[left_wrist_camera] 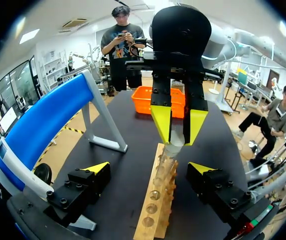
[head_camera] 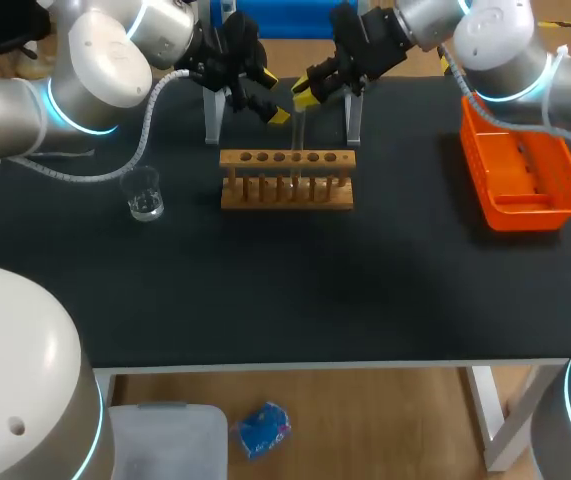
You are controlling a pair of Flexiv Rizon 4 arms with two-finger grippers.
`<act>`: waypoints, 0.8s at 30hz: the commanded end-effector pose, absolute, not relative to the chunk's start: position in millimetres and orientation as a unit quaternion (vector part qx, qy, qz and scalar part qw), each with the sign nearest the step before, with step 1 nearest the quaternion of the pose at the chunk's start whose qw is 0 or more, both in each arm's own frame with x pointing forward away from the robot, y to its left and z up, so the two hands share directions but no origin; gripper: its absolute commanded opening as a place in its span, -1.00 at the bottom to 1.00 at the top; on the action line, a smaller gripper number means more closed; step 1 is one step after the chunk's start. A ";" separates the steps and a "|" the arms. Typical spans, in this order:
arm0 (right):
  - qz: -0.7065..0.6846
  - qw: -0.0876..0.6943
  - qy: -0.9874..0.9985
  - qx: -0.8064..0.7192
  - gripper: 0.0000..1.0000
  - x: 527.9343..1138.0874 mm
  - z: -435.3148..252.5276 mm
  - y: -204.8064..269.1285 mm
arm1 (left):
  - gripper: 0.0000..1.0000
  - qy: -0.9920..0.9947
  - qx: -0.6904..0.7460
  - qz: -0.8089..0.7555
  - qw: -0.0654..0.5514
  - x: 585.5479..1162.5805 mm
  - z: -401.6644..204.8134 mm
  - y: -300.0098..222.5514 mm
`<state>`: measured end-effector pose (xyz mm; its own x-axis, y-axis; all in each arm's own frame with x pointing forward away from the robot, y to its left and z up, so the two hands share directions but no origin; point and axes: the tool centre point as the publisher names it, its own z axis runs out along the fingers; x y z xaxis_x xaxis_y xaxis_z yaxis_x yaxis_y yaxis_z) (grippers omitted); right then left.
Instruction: Invert the test tube, pick up the pipette, mount the tip to pipette, aspirate from beaker and dispense into the tube, eject the tip, return the pipette, and cap with the stopper.
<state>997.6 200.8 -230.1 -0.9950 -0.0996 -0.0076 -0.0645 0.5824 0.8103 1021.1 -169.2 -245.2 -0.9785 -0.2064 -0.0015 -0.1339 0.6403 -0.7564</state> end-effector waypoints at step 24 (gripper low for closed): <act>-0.440 0.025 -0.897 0.034 -1.00 996.1 -253.7 198.9 | 1.00 0.906 -0.094 -0.411 0.042 1022.1 -244.3 -169.2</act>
<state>997.1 198.8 -239.5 -0.9963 -0.0847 0.0139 -0.0404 0.6053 0.7950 1021.1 -169.2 -245.2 -0.9785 -0.2065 -0.0016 -0.1339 0.6403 -0.7564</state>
